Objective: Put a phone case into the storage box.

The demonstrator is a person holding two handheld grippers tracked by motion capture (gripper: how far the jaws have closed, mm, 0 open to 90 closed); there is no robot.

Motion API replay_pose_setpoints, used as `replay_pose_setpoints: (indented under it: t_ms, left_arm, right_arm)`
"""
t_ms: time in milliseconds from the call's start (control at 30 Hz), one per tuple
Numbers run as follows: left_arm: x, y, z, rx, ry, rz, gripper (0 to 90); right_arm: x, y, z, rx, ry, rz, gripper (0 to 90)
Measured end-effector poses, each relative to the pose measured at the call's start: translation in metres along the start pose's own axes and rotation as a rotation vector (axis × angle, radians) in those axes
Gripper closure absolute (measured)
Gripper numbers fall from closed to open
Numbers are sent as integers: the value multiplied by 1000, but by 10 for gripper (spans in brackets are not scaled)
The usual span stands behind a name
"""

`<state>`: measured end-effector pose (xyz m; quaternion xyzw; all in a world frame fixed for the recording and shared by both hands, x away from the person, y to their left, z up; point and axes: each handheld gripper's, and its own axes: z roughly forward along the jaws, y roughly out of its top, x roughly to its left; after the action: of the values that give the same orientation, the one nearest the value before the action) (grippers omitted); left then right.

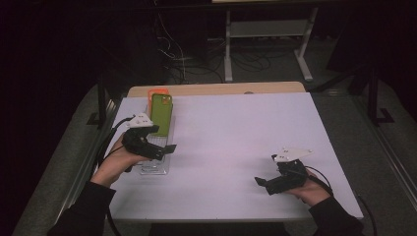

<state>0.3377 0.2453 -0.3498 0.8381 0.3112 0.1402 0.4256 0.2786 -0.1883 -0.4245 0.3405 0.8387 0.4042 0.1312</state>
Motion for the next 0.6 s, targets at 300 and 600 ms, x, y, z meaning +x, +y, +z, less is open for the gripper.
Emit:
replay_pose_setpoints:
  t_ms: [300,600]
  left_arm:
    - [-9,-24,0,-22,-10,6,21]
    - [-15,-46,2,-18,-22,19,21]
  right_arm:
    - [2,3,-4,4,13,-9,5]
    - [4,8,-9,-3,26,-6,5]
